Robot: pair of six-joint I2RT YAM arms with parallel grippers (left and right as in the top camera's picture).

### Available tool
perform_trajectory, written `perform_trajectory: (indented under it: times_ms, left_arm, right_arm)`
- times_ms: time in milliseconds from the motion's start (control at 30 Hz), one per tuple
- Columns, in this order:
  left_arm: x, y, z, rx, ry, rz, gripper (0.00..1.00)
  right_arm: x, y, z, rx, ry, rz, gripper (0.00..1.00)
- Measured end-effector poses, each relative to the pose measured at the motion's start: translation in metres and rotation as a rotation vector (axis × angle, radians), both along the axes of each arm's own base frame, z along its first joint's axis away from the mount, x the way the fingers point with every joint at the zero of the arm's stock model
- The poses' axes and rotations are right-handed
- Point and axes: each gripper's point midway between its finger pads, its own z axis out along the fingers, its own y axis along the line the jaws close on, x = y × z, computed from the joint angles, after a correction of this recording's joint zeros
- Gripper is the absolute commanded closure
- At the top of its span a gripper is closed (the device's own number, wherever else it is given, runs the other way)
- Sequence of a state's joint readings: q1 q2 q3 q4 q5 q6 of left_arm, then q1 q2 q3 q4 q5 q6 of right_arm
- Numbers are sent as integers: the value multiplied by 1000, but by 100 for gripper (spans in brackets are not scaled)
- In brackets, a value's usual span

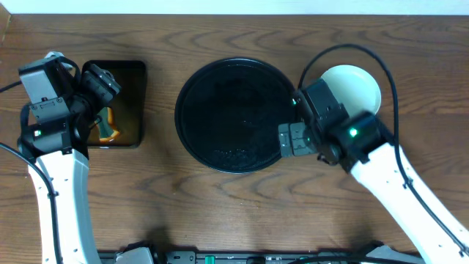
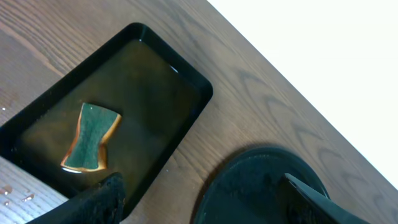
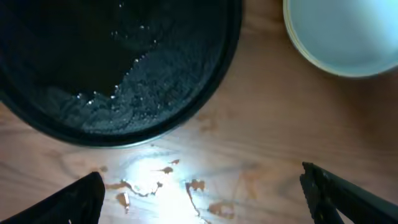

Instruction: Clean dirty plates on tray and stack at the side

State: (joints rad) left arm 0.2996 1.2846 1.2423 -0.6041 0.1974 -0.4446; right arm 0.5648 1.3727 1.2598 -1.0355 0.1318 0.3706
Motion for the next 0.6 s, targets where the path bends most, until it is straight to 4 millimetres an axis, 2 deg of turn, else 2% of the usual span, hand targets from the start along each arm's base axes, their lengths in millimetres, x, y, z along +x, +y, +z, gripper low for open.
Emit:
perform_trajectory:
  times_ms: [100,167,233,267,333,433,600]
  left_arm:
    - [0,0,0,0,0,0,22]
    - [0,0,0,0,0,-1,22]
    - [0,-1,0,-2,0,-3,22]
    - [0,-1,0,-2,-1,-3,22]
    - [0,0,0,-2,-2,-3,22]
    - [0,-1,0,-3,-1,-3,22]
    - [0,-1,0,-4,-2,-5,21]
  right_arm:
    - [2,-2,-10,50,-91,11,1]
    - [-6,-16,-25,76,-118,-3,1]
    - [-6,-24,-32,130,-171,-24,1]
    - [-8,-35,-38,159,-197,-54,1]
    - [-5,-48,-39,219,-274,-93,1]
    - [-11,-69,-51,307,-391,-143,1]
    - [-29,-86,-64,427,-611,-152,1]
